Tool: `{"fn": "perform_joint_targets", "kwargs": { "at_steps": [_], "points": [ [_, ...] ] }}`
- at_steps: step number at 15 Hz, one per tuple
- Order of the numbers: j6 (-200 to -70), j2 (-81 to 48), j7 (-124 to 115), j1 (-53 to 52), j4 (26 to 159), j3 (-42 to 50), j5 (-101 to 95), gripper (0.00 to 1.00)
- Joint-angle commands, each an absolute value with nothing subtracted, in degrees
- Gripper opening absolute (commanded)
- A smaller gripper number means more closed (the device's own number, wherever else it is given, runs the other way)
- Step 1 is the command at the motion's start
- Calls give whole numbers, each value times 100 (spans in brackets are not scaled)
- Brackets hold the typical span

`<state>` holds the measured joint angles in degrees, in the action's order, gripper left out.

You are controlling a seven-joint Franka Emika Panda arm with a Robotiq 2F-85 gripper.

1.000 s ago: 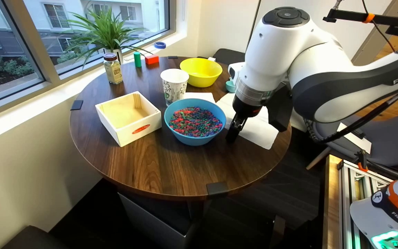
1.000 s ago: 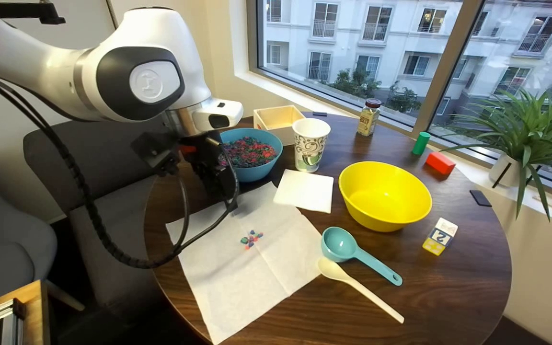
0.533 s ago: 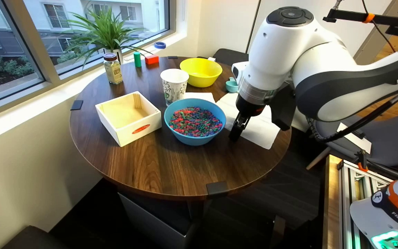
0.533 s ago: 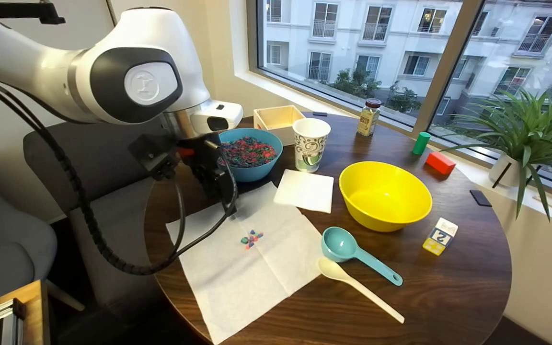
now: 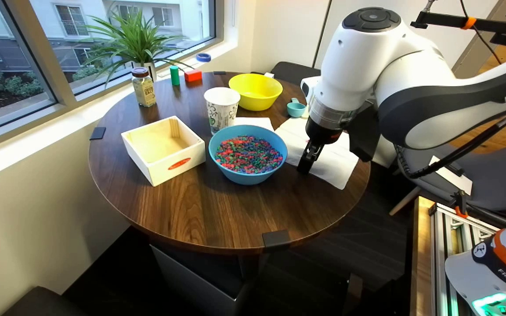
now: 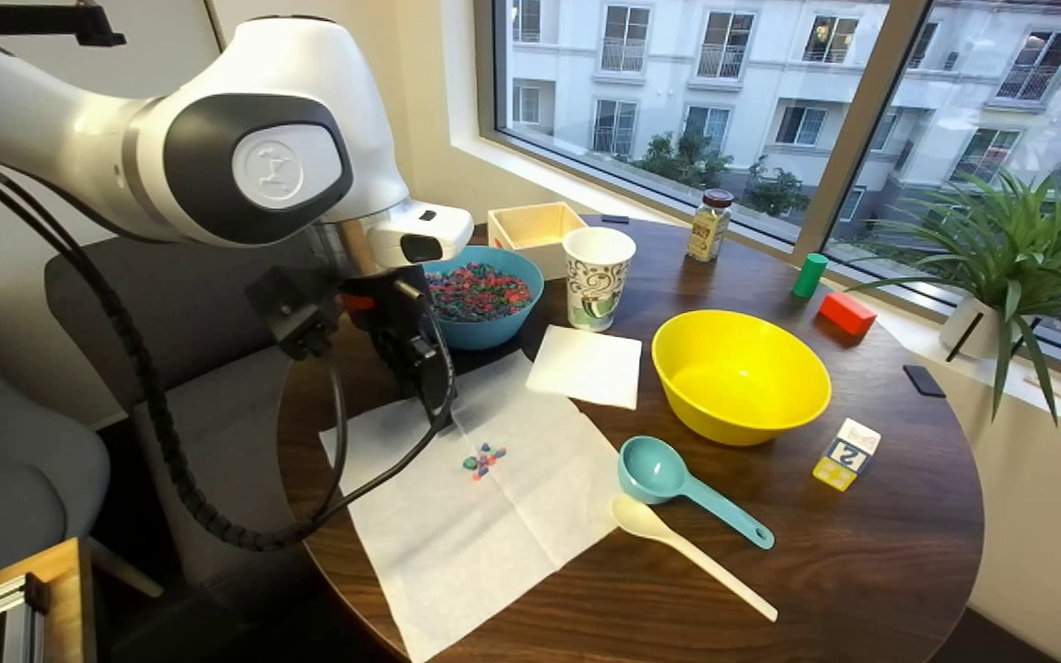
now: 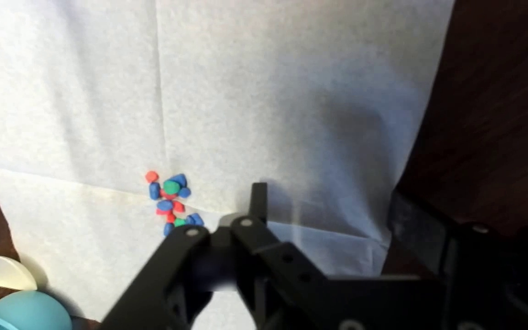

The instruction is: Put some of the contents of the blue bowl onto the napkin on the right and then fold the napkin

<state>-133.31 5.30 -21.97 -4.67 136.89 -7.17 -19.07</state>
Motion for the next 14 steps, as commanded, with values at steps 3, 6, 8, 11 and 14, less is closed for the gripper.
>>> {"fn": "perform_joint_targets", "kwargs": {
  "at_steps": [3, 6, 8, 11, 14],
  "points": [
    [-13358, 462, -2184, -421, 13832, -700, -1995, 22],
    [-13371, 480, -2198, -396, 13814, -690, -2022, 1],
    [-13359, 519, -2198, -390, 13796, -694, -2014, 0],
    [-13295, 655, -2223, -389, 13802, -708, -2047, 1],
    [-13279, 749, -2247, -411, 13792, -722, -1943, 1]
  ]
}}
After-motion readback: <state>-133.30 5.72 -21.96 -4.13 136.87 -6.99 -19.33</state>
